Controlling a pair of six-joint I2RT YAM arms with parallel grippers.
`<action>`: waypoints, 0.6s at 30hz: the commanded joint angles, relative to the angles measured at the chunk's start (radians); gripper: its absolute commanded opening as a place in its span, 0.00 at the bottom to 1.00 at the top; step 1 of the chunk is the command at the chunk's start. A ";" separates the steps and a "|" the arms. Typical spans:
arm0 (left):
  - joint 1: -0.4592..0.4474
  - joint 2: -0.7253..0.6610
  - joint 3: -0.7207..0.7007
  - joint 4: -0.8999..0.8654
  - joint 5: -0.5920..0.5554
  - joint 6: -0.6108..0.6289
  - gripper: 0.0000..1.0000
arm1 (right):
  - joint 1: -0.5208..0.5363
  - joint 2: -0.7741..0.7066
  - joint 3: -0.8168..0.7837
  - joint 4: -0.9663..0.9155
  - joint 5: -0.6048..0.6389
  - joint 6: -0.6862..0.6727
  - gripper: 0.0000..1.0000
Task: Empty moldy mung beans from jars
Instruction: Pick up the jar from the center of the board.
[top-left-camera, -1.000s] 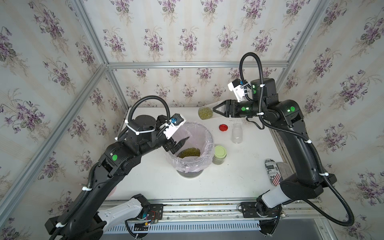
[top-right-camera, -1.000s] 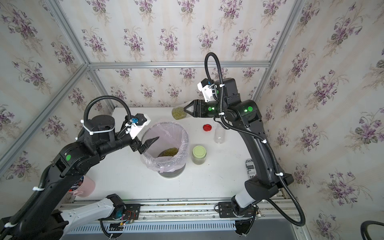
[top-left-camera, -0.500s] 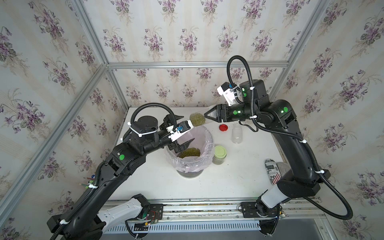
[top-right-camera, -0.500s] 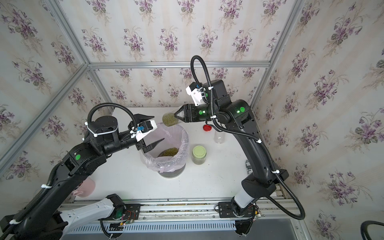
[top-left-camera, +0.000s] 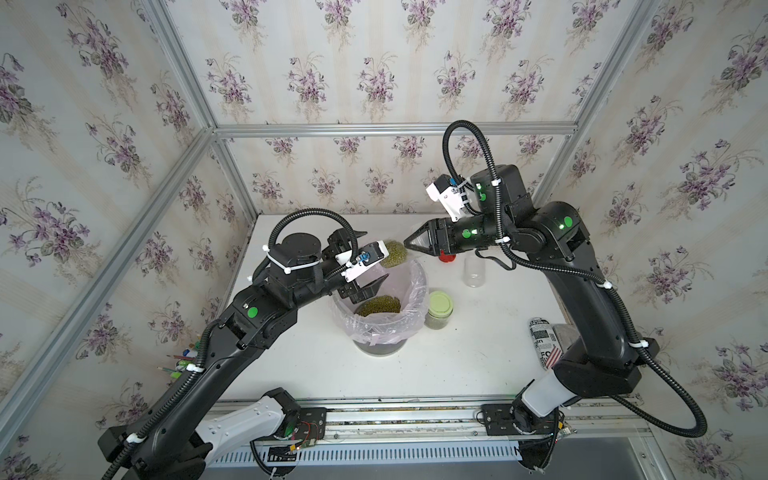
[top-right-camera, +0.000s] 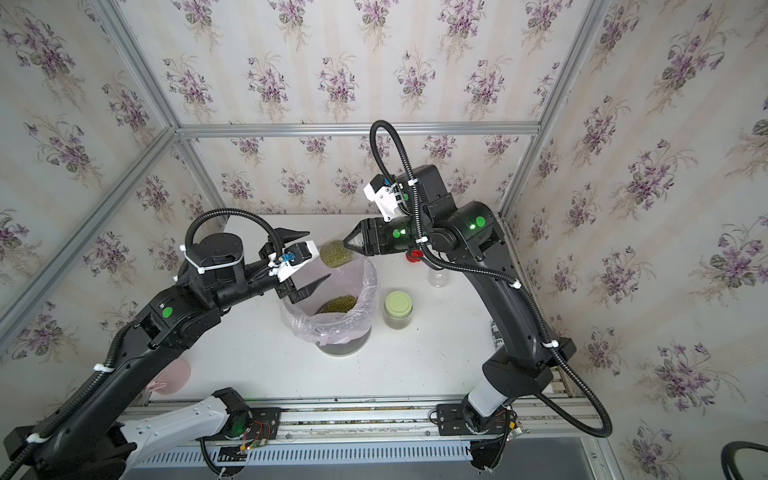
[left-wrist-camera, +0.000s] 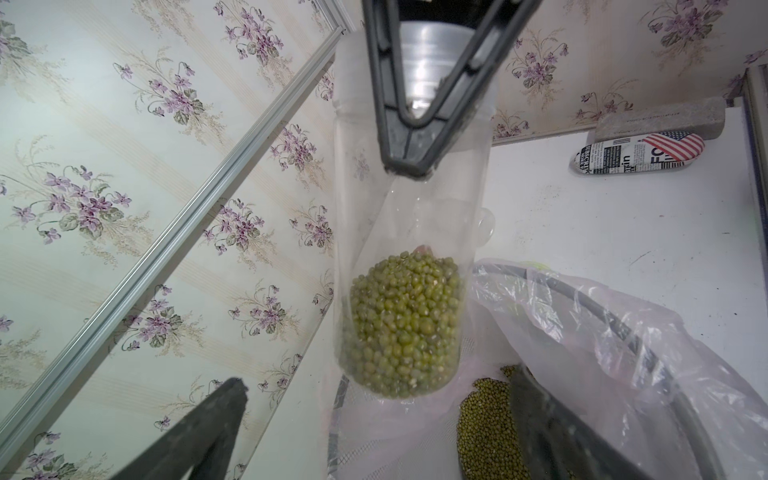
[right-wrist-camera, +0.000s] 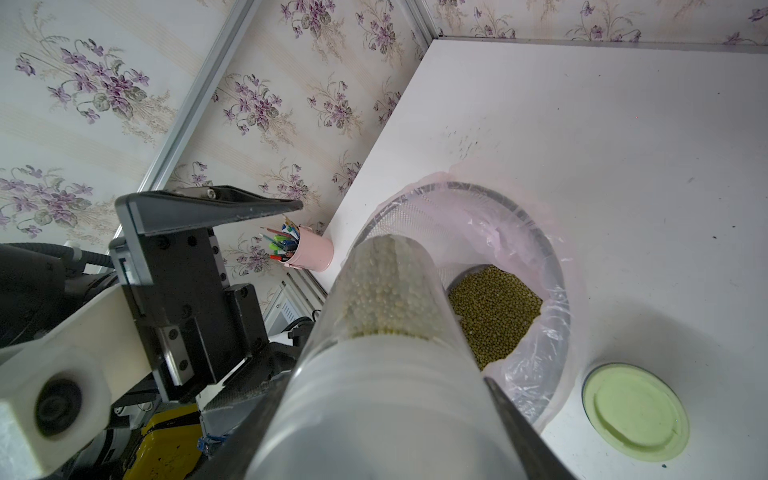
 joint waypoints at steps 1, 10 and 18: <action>-0.005 -0.004 -0.010 0.038 0.029 -0.008 1.00 | 0.020 0.007 0.004 0.005 0.008 0.005 0.49; -0.042 -0.026 -0.079 0.056 0.001 -0.014 1.00 | 0.044 0.026 0.021 0.000 0.006 0.004 0.49; -0.043 -0.006 -0.063 0.060 -0.016 -0.023 1.00 | 0.070 0.032 0.017 -0.005 0.007 0.001 0.49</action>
